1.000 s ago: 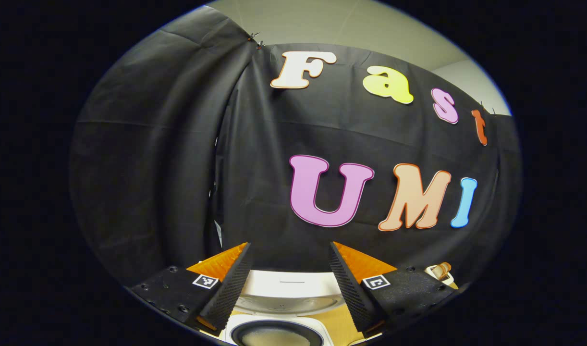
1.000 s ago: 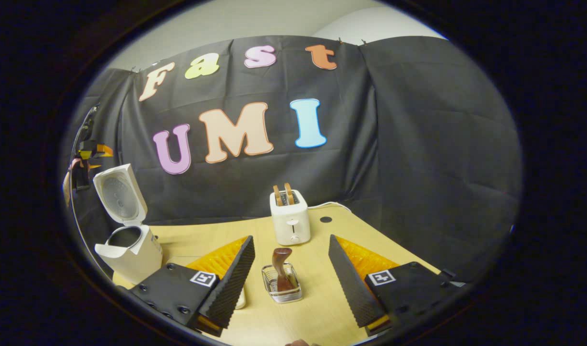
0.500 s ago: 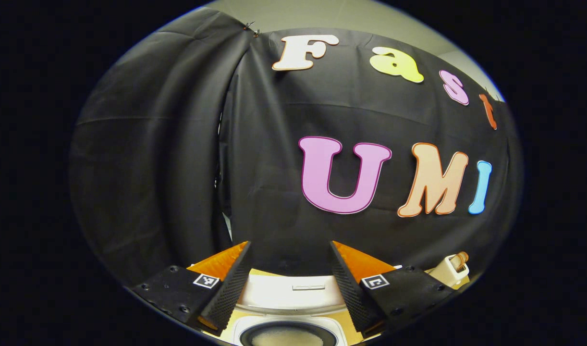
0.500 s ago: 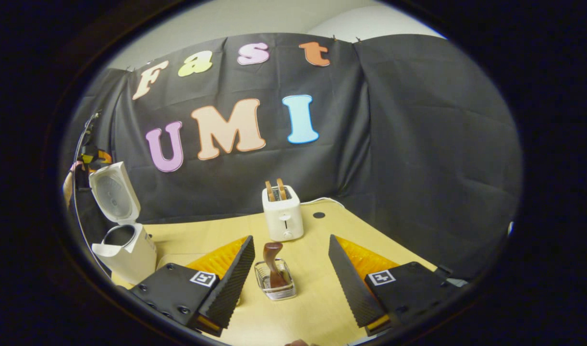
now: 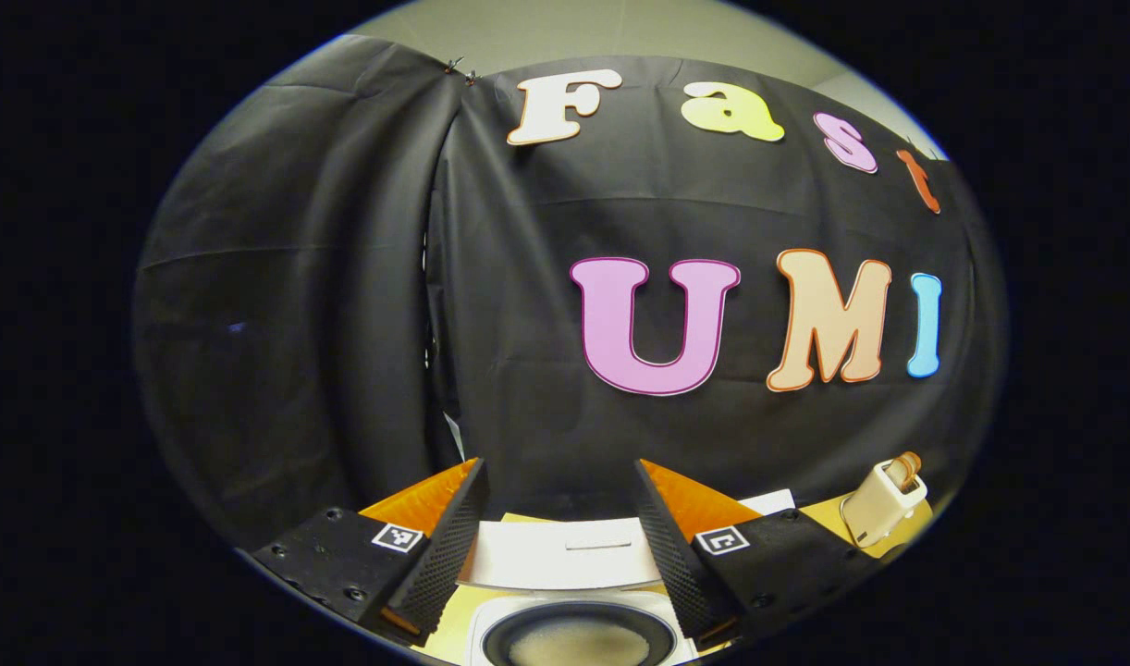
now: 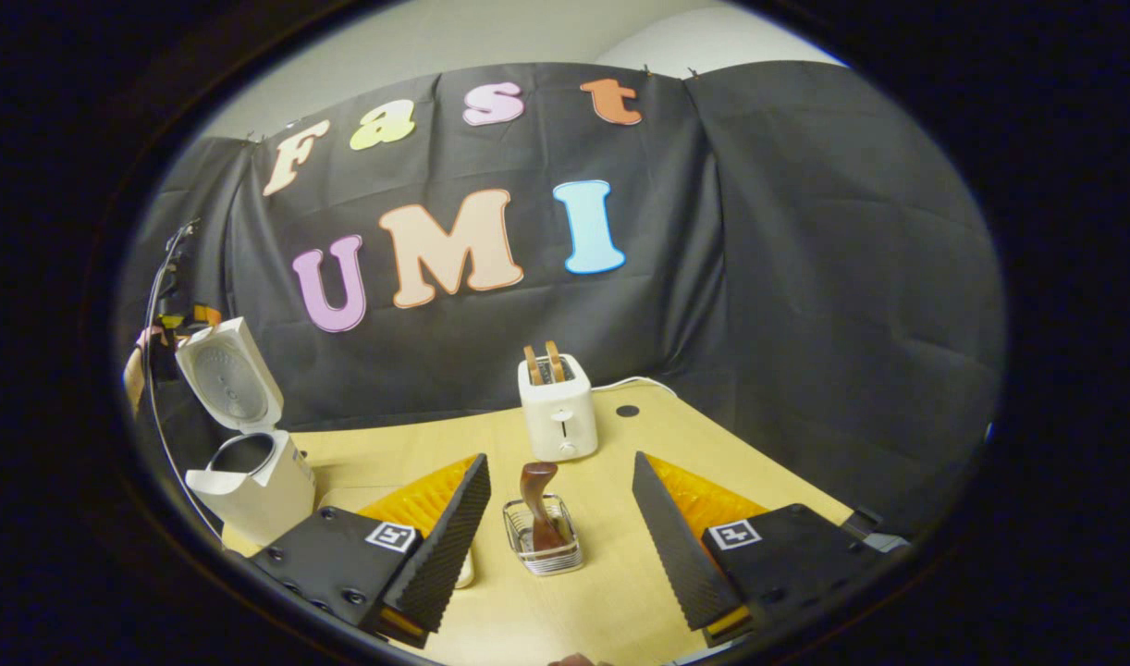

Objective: Close the left gripper, press the button to open the rice cooker; take a wooden spoon from the chopstick holder with the right hand, scoop a spoonful of rice and pour it into the rice cooker, then put the wooden spoon back into the chopstick holder.

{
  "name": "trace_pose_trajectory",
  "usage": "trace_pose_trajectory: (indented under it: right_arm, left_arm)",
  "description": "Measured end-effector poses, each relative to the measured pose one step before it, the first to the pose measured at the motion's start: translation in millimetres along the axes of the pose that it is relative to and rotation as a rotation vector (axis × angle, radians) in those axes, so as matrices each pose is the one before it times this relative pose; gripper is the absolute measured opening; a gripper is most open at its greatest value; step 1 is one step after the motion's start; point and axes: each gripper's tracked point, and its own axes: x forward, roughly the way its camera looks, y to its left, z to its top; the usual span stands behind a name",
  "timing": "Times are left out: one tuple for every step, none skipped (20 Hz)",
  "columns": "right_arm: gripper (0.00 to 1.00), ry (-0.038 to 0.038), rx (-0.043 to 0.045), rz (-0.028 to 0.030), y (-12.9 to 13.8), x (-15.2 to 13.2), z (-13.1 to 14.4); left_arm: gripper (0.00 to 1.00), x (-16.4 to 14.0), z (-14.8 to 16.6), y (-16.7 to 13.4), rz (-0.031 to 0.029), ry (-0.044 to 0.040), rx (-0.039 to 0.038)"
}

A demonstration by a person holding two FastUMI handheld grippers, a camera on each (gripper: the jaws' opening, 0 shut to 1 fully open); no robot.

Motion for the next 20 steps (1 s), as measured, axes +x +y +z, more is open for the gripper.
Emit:
trace_pose_trajectory:
  right_arm:
    - [0.97, -0.00149, 0.00264, 0.00287, -0.02, 0.25, 0.44]
    - [0.97, -0.00135, 0.00285, 0.00439, 0.50, 0.78, 1.46]
    - [0.96, -0.00191, 0.00175, 0.00331, 1.16, 0.71, 1.33]
    - [0.96, -0.00144, 0.00086, 0.00479, 1.26, 2.37, 0.53]
    - [0.96, -0.00016, 0.00001, 0.00485, 1.12, 0.14, 0.92]
    - [0.96, -0.00176, -0.00063, 0.00451, 0.30, -0.10, 0.55]
    - [0.96, -0.00145, -0.00027, 0.00485, 0.06, -0.12, 0.54]
    - [0.96, -0.00191, 0.00010, 0.00494, 0.44, 0.53, 0.08]
    - [0.96, -0.00161, 0.00017, 0.00363, 0.00, -0.08, 0.70]
    - [0.96, -0.00007, 0.00041, 0.00341, -0.43, -0.11, -0.01]
    - [0.96, 0.00036, 0.00119, 0.00407, 0.04, 1.24, 0.73]
    - [0.97, -0.00061, 0.00153, 0.00586, 1.17, 1.49, 0.55]
    - [0.98, -0.00115, -0.00027, 0.00545, 1.01, 0.41, 1.24]
    - [0.98, -0.00076, -0.00161, 0.00513, 0.89, 0.84, 0.43]
    - [0.99, 0.00047, 0.00036, 0.00491, 1.03, 0.23, 0.26]
    - [0.99, -0.00045, 0.00214, 0.00626, 1.49, 1.33, 0.22]
    - [0.98, -0.00079, 0.00092, 0.00531, 1.92, 0.66, 0.59]
    - [0.96, -0.00136, -0.00122, 0.00364, 1.00, 1.05, 0.72]
    - [0.98, -0.00101, -0.00206, 0.00313, 1.23, -0.90, 0.56]
    - [0.98, -0.00096, -0.00229, 0.00311, 0.75, 0.51, 0.65]
  left_arm:
    - [0.87, -5.44, -2.69, -0.65, -0.00092, -0.00398, -0.00066]
    - [0.91, -6.27, -3.23, -1.04, -0.00021, -0.00303, -0.00365]
    - [0.91, -6.58, -3.97, -0.73, -0.00125, -0.00262, 0.00484]
    - [0.90, -7.51, -4.01, -0.50, -0.00011, -0.00469, -0.00265]
    - [0.91, -9.33, -4.22, -0.37, -0.00048, -0.00193, 0.00043]
    - [0.87, -8.47, -4.49, -0.64, -0.00091, -0.00113, 0.00018]
    - [0.91, -8.80, -6.81, -0.49, -0.00073, 0.00172, -0.00009]
    - [0.91, -9.49, -7.72, -0.68, -0.00227, 0.00417, 0.00181]
    - [0.91, -8.94, -6.94, -0.11, -0.00230, 0.00637, -0.00364]
    - [0.90, -8.53, -8.39, -0.73, -0.00387, 0.00796, 0.00132]
    - [0.91, -8.26, -9.76, -0.60, -0.00256, 0.01086, -0.00279]
    - [0.91, -6.16, -8.03, -0.35, -0.00280, 0.00825, -0.00158]
    - [0.91, -6.26, -7.84, -0.19, -0.00157, 0.00487, -0.00139]
    - [0.91, -4.83, -6.86, -0.51, -0.00297, 0.00330, 0.00132]
    - [0.91, -4.99, -7.31, -0.57, -0.00260, 0.00288, 0.00341]
    - [0.91, -4.88, -7.28, -0.05, -0.00147, 0.00384, 0.00151]
    - [0.92, -3.69, -9.89, -0.45, 0.00053, 0.01433, -0.00686]
    - [0.91, -4.56, -11.57, -0.13, 0.00095, 0.01998, -0.00294]
    - [0.91, -3.81, -11.15, -0.53, 0.00173, 0.01457, -0.00164]
    - [0.92, -3.61, -11.77, -0.29, 0.00091, 0.01780, 0.00034]
